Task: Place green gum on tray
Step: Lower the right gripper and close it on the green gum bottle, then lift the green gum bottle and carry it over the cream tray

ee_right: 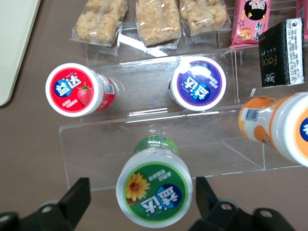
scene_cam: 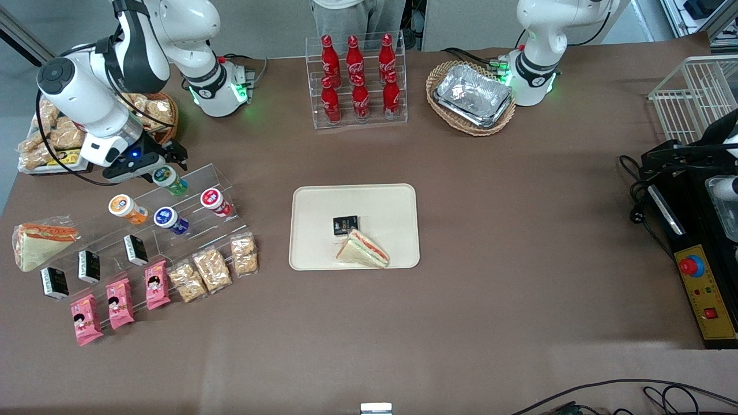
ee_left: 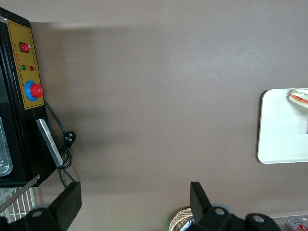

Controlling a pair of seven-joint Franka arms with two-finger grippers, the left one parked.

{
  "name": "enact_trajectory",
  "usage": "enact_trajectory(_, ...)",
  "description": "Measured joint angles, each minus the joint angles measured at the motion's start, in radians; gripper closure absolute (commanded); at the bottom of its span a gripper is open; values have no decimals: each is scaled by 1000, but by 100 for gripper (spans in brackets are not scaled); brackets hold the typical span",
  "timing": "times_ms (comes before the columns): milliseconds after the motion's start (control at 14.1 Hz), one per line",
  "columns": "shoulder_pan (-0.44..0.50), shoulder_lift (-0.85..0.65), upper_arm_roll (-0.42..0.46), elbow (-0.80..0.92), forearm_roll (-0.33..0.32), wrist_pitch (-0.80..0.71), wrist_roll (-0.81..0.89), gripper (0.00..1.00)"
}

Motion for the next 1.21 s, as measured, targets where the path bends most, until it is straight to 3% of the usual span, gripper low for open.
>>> enact_trajectory(142,0,0,0,-3,0,1,0,69)
enact_trajectory(284,0,0,-1,-5,0,2,0,83)
enact_trajectory(851,0,1,-8,9,0,-13,0,84)
enact_trajectory(1206,0,-1,-3,224,1,-270,26,83)
